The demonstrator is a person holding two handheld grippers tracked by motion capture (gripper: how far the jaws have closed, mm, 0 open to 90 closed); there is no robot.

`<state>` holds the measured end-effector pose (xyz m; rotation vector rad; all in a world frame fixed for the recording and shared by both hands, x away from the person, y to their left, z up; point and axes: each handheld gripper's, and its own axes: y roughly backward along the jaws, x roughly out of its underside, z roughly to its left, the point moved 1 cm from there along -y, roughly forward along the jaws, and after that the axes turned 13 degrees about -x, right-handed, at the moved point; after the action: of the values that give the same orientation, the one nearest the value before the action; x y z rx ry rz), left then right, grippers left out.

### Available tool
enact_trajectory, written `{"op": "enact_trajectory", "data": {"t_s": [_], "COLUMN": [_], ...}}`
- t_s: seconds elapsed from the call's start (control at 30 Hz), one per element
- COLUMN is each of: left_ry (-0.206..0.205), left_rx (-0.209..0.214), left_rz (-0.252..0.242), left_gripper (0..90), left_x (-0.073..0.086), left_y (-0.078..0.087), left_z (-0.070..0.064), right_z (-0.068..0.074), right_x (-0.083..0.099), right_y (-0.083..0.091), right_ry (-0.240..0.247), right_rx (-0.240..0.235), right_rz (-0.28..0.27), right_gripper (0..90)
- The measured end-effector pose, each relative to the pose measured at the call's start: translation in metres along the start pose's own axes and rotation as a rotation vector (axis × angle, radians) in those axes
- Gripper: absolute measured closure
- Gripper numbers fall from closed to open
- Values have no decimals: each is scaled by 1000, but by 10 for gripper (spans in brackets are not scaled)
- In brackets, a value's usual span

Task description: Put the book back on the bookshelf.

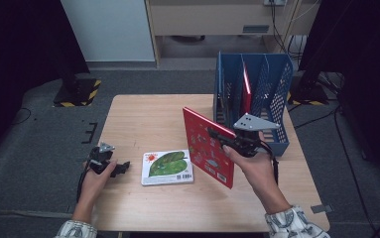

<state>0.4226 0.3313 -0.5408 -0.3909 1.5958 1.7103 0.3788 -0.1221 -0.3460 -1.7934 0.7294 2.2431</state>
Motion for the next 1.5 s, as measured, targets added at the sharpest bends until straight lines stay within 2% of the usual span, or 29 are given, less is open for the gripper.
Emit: {"op": "enact_trajectory", "data": {"t_s": [0.5, 1.5], "left_ry": [20, 24], "left_rx": [1, -3], "left_rz": [-28, -28], "left_gripper": [0, 0], "left_x": [3, 3], "left_y": [-1, -1], "left_z": [-2, -3], "right_z": [-2, -7], "right_x": [12, 24], "right_y": [22, 68], "right_ry": [-11, -42], "right_rx": [24, 79], "right_rz": [-6, -12], "right_gripper": [790, 789]}}
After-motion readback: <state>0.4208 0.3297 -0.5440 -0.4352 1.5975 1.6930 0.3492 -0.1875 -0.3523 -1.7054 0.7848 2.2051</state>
